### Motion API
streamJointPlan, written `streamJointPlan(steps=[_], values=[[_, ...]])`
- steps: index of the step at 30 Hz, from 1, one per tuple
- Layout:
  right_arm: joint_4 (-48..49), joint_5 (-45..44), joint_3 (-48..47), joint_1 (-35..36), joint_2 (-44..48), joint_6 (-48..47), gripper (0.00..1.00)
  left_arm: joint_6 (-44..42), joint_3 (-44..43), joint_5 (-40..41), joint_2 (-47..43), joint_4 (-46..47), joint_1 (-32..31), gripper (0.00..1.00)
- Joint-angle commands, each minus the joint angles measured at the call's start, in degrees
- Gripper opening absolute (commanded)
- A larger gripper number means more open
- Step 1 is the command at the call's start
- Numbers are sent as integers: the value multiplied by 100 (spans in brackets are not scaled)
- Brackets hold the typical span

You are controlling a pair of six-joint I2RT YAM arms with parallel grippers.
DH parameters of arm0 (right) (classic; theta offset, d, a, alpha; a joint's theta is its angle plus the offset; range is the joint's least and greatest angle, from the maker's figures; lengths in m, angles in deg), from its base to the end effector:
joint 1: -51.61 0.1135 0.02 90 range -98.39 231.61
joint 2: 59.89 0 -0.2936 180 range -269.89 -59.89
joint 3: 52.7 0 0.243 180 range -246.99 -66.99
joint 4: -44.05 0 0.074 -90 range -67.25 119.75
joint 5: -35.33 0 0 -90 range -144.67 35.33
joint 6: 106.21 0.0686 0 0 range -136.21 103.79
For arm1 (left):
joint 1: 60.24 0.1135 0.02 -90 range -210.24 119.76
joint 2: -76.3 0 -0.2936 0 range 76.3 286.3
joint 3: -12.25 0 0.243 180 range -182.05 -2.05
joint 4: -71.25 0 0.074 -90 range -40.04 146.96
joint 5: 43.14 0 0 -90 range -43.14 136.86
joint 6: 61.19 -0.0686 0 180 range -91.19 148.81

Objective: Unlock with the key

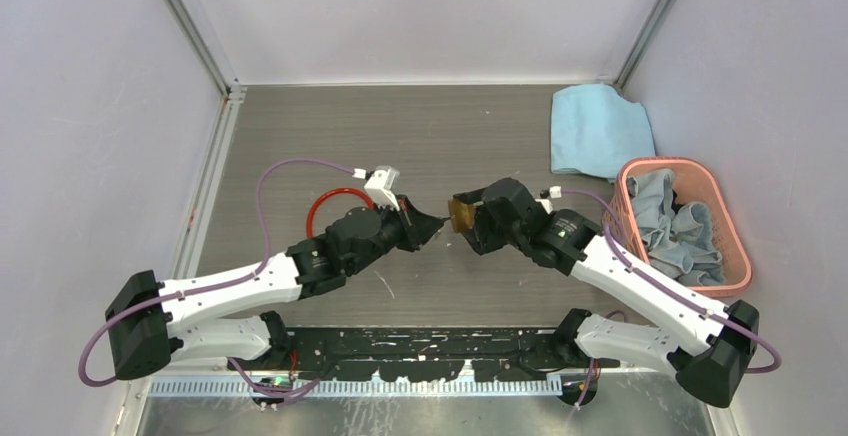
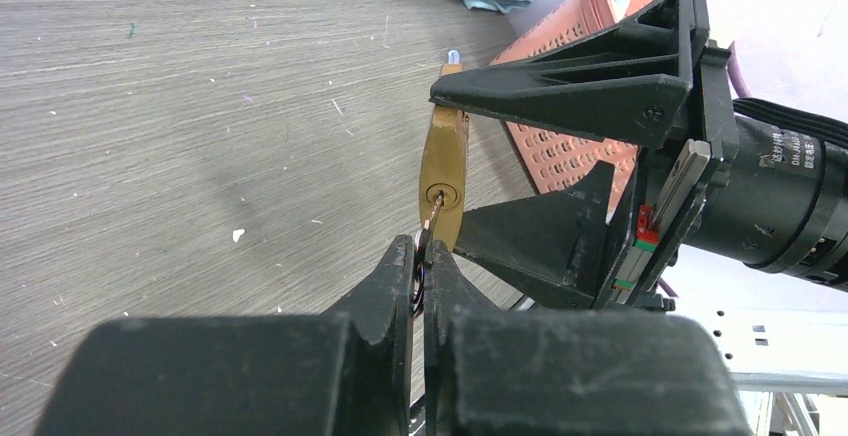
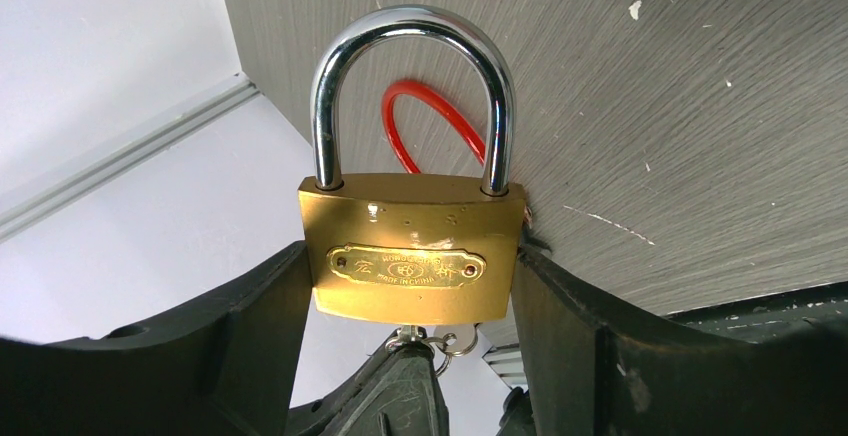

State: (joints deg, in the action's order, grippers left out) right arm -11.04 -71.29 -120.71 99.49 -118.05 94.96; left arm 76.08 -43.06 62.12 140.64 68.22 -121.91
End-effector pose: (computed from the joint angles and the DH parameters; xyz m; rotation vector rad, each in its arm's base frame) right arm 0.1507 0.1374 0.3053 1.4729 2.0968 0.9677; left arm 0.1440 -0.2290 0.3107 0.0340 1.9194 -1.1078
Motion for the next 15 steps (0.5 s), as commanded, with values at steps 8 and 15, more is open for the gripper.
streamJointPlan(steps=[8, 15], values=[[735, 21, -227, 68, 14, 134, 1, -130, -347, 120, 175, 436, -80, 0], [769, 120, -253, 108, -23, 100, 1, -124, -348, 102, 277, 567, -77, 0]])
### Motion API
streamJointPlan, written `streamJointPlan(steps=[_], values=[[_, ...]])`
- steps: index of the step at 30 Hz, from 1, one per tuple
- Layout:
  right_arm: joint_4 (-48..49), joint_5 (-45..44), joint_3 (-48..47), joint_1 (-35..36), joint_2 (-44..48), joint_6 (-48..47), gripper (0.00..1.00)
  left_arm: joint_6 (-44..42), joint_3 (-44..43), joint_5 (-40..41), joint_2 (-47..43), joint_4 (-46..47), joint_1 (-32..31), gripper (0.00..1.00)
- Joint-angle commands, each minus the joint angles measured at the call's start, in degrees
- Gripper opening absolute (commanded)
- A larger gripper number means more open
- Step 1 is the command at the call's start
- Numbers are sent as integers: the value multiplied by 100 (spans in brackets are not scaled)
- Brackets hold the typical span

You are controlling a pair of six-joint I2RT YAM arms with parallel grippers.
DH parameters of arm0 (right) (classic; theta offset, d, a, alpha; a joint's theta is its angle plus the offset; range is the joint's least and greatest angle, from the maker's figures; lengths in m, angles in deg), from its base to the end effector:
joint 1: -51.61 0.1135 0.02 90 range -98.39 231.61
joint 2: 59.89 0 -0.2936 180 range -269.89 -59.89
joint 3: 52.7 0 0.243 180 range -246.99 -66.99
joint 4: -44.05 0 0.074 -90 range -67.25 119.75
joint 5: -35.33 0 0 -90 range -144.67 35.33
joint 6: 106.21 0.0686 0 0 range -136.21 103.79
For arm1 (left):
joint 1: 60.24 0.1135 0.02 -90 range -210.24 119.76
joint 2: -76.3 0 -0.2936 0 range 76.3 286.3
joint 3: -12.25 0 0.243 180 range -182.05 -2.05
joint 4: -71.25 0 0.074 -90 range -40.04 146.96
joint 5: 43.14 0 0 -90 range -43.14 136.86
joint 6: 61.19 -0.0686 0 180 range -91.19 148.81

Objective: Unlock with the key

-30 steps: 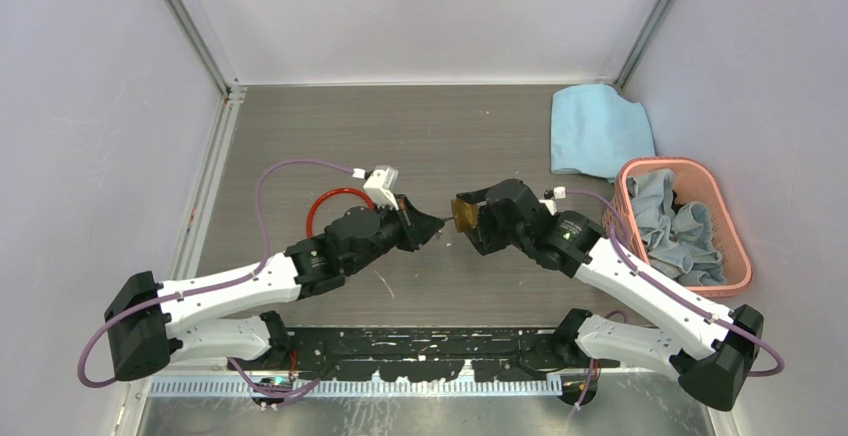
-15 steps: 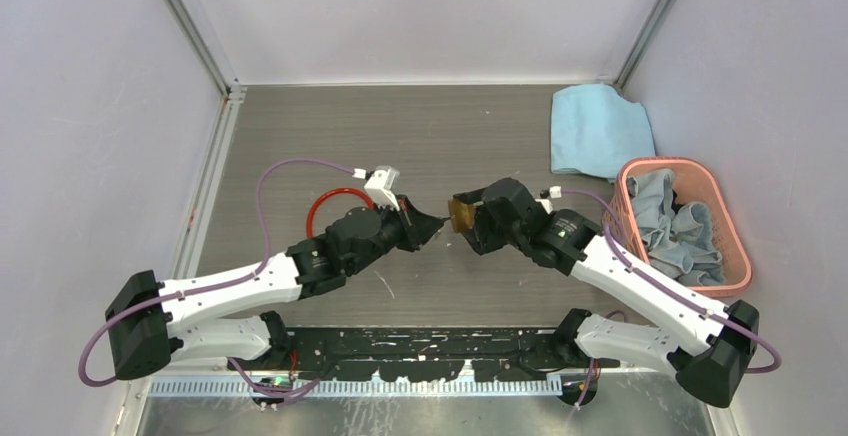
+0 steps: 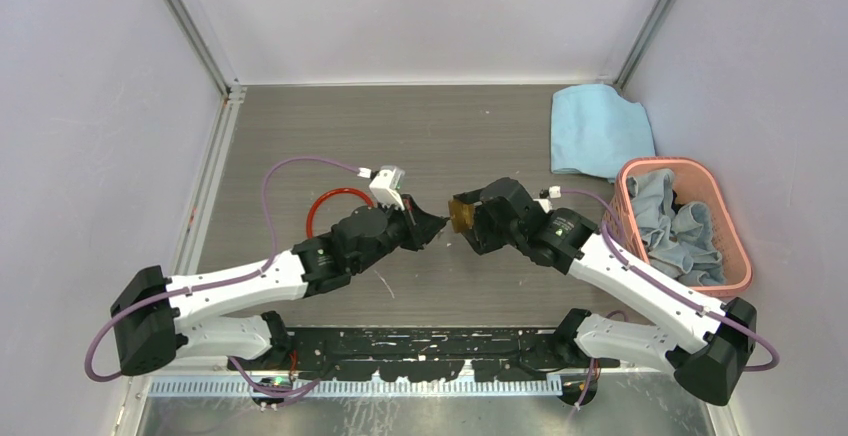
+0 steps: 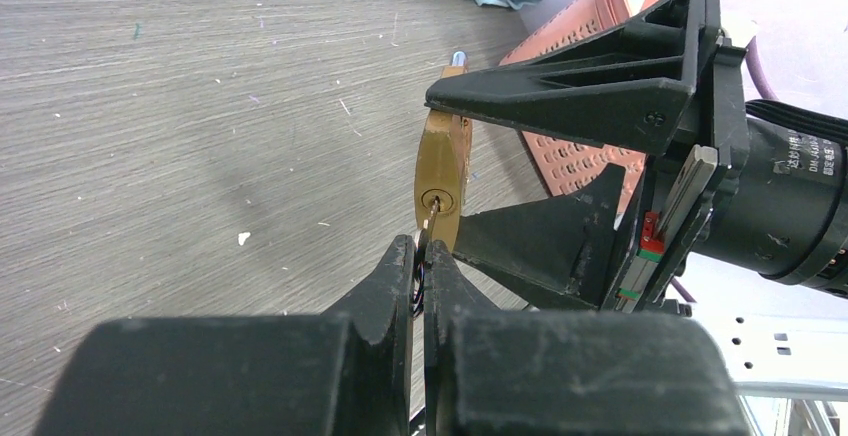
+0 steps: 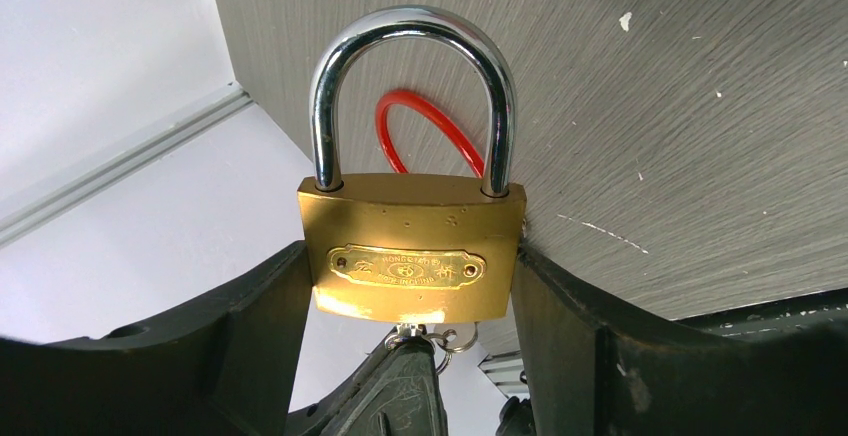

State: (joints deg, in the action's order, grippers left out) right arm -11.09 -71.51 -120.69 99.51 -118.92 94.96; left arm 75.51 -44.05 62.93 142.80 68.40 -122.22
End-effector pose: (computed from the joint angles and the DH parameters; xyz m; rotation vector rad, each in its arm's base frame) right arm 0.1526 0.1393 0.3023 1.4752 2.1034 0.9454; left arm 0.1475 -0.2368 0.3081 0.0417 1.9300 -1.0808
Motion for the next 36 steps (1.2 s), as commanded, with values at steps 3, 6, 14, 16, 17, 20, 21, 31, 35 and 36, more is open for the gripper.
streamJointPlan(steps=[3, 6, 14, 16, 17, 20, 21, 31, 35, 36], values=[[819, 199, -247, 120, 83, 76, 1, 27, -197, 30, 95, 661, -51, 0], [869, 258, -271, 131, 126, 49, 1, 67, -151, 27, 98, 763, -51, 0], [811, 351, -415, 208, 158, 3, 1, 9, -133, 1, 215, 886, -50, 0], [827, 356, -445, 239, 146, -20, 1, 12, -118, -4, 250, 937, -51, 0], [829, 362, -467, 264, 138, -45, 1, 20, -111, -4, 276, 966, -47, 0], [858, 340, -530, 330, 126, -94, 1, 33, -100, 2, 302, 1003, -49, 0], [855, 342, -543, 346, 132, -106, 1, 28, -103, 1, 314, 1015, -51, 0], [526, 316, -731, 391, 15, -153, 1, -880, -107, -360, 233, 1188, -50, 0], [384, 278, -783, 391, -25, -147, 1, -1607, -149, -517, 130, 1132, -49, 0], [384, 292, -788, 396, -33, -141, 1, -1737, -146, -518, 120, 1129, -44, 0]])
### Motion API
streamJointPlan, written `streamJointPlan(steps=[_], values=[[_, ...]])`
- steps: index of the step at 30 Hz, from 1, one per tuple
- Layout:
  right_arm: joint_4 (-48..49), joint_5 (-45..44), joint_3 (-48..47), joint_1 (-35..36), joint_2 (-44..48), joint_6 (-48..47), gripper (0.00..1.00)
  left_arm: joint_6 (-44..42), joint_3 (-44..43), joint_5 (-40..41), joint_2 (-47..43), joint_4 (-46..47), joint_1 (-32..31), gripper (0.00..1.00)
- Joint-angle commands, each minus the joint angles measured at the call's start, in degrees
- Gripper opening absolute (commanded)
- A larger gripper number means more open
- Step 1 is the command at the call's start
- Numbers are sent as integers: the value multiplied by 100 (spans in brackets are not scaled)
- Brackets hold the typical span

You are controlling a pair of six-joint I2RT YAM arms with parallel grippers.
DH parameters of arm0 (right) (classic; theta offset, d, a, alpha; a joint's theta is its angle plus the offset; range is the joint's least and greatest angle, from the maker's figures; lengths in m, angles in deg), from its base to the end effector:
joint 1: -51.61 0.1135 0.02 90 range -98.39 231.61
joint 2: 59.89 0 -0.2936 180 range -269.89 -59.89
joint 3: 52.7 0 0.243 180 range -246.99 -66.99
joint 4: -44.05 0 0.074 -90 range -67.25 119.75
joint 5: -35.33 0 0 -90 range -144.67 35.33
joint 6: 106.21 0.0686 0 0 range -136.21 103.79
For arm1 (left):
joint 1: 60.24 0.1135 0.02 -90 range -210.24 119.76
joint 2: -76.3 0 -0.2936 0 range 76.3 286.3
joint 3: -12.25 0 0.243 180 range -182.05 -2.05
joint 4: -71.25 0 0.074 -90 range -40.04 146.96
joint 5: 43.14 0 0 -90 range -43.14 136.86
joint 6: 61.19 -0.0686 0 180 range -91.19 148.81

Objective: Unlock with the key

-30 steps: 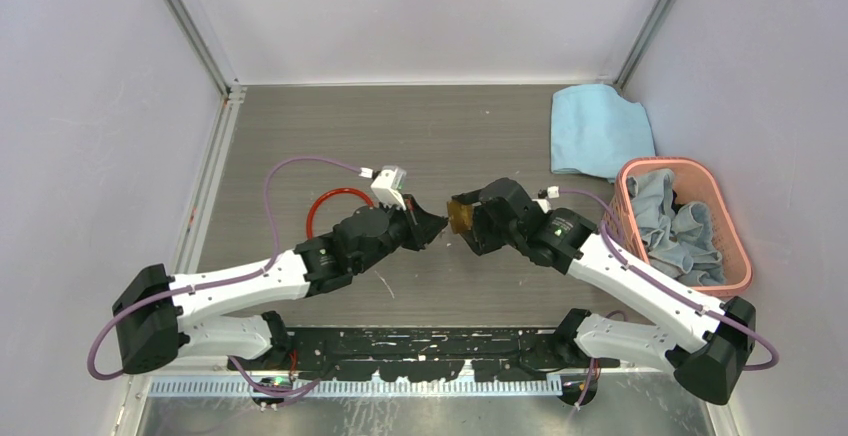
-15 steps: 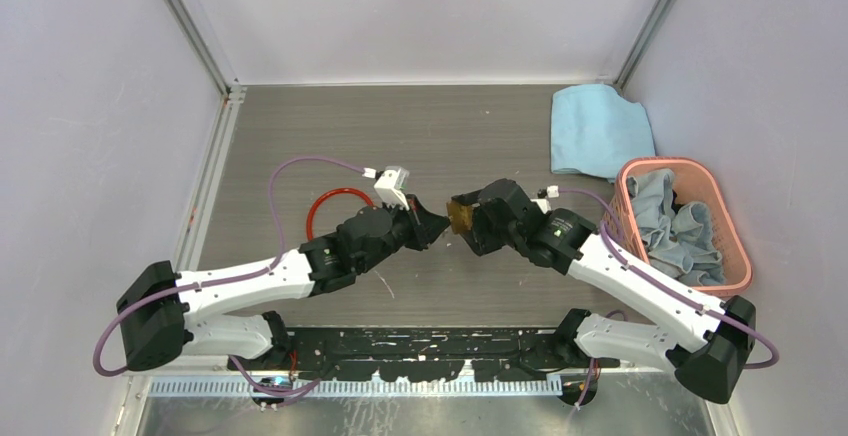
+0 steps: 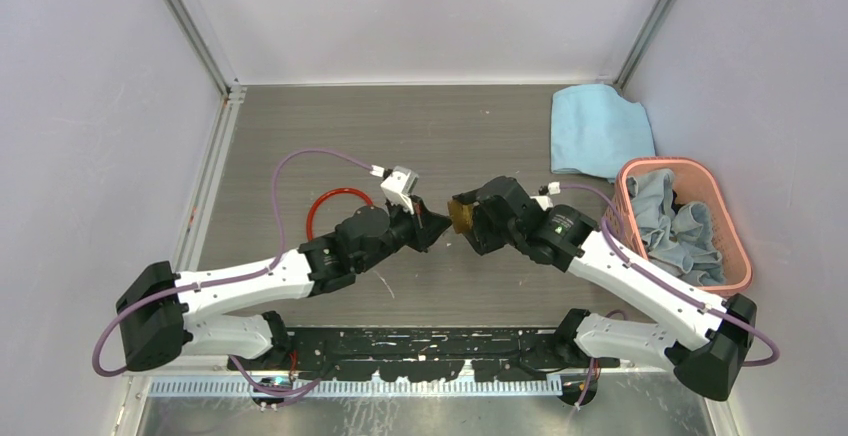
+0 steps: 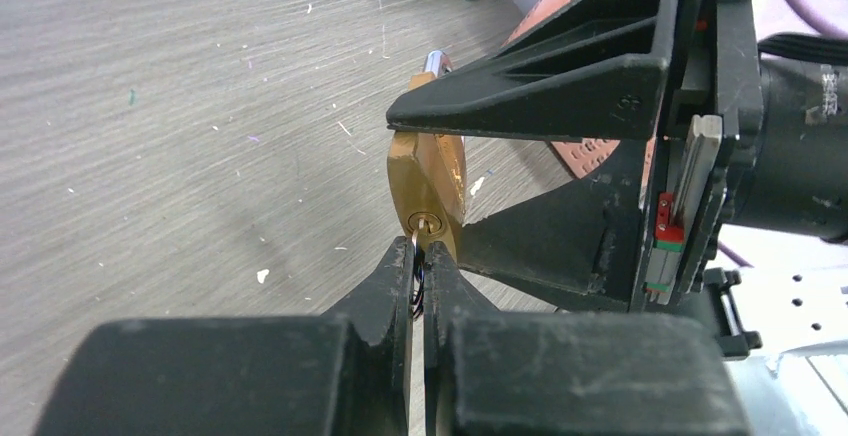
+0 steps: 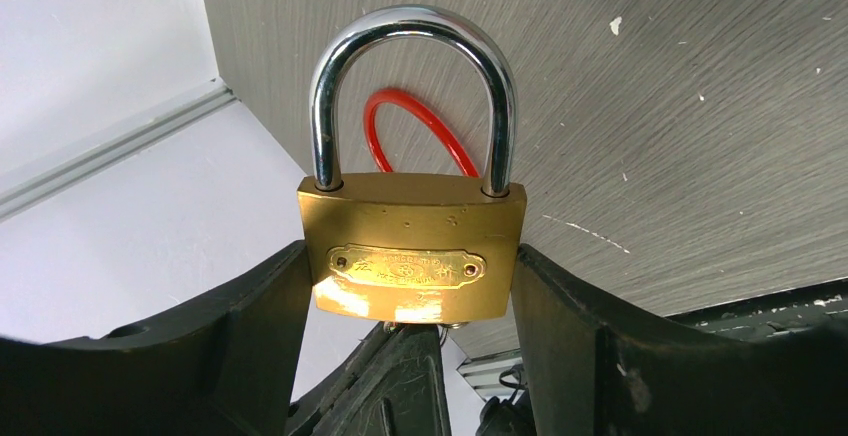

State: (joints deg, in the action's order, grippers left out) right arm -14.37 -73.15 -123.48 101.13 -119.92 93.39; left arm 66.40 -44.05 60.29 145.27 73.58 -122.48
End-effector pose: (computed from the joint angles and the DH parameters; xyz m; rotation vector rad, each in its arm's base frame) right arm 0.1501 0.1424 0.3104 1.4193 2.1327 0.8981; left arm 0.1492 -0.2493 0.3090 0.2188 1.8582 -1.0471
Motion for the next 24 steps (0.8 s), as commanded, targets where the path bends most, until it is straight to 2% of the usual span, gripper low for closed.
streamJointPlan(steps=[1, 17, 24], values=[[712, 463, -518, 227, 55, 17, 1, -938, -143, -265, -133, 609, -24, 0], [304, 447, -791, 234, -61, -79, 1, -2548, -124, -464, -179, 630, -20, 0], [213, 443, -846, 233, -104, -114, 1, -3181, 37, -505, -219, 952, -20, 0]])
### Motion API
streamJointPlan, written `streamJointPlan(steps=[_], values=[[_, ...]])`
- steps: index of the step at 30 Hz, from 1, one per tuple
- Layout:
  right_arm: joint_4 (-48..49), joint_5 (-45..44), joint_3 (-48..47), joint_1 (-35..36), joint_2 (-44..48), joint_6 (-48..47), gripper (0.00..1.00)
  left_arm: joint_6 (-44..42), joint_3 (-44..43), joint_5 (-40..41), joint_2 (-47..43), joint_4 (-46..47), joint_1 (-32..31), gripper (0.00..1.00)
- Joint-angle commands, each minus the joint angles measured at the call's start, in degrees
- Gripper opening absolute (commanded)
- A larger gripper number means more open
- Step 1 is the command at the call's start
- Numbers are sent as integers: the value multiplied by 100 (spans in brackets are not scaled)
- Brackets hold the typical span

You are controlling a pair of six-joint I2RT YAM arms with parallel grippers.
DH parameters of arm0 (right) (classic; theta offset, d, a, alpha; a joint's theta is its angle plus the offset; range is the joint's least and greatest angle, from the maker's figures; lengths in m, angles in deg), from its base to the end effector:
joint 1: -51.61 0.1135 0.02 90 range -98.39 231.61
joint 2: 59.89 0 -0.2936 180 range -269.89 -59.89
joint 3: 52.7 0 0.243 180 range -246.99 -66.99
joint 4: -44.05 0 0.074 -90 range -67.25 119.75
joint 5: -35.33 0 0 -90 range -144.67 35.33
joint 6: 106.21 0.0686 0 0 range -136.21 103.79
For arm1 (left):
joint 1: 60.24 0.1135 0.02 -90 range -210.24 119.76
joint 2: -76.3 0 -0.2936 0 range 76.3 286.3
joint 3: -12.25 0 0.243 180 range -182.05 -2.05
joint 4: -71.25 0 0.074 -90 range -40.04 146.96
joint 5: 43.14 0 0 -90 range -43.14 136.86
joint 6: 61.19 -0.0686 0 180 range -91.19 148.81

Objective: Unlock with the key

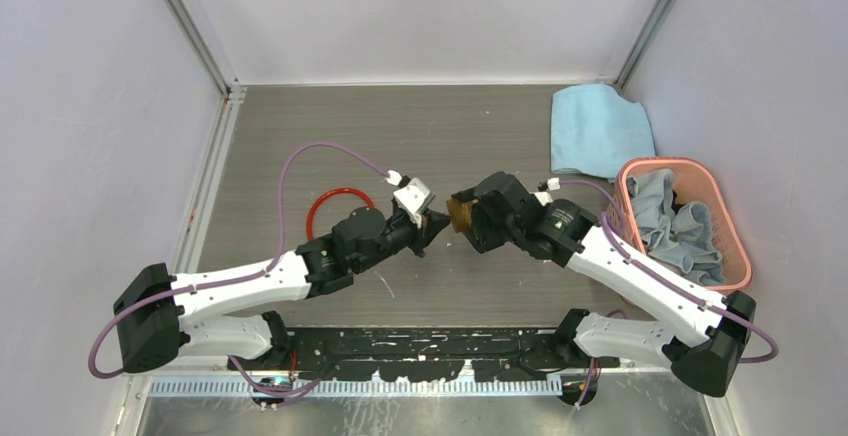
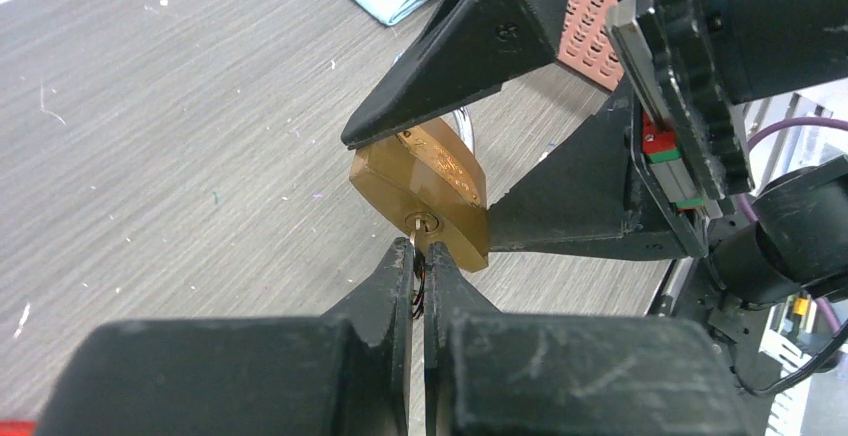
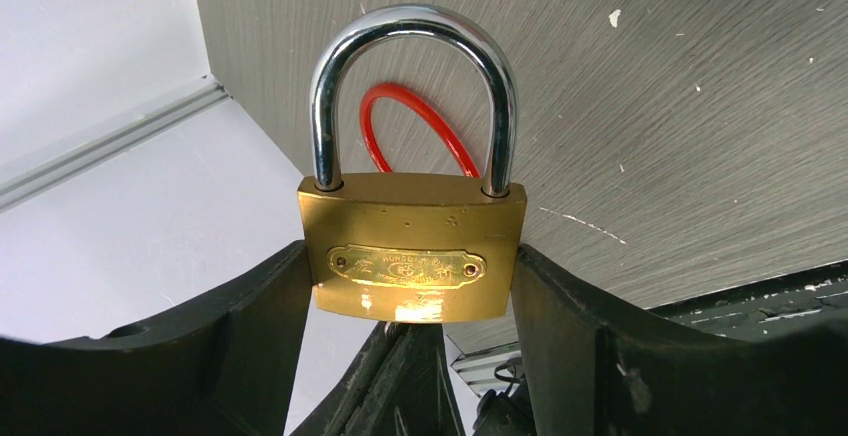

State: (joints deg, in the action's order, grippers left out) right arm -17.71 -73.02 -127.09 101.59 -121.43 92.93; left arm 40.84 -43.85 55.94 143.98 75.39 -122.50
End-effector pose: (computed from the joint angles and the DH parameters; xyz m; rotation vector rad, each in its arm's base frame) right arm 0.1506 0.1457 0.3208 1.4044 2.1589 0.8723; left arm 0.1432 -0.2491 0.3180 0.6380 1.6510 -0.8242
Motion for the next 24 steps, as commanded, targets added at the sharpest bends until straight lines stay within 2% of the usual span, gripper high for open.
streamJointPlan(steps=[1, 11, 24], values=[[539, 430, -486, 183, 50, -69, 1, -703, 27, -77, -82, 795, -21, 0], [381, 467, -606, 188, -44, -104, 1, -1834, 234, -120, -65, 1230, -178, 0], [347, 431, -572, 188, -55, -120, 1, -2241, 370, 98, -145, 1224, -319, 0]])
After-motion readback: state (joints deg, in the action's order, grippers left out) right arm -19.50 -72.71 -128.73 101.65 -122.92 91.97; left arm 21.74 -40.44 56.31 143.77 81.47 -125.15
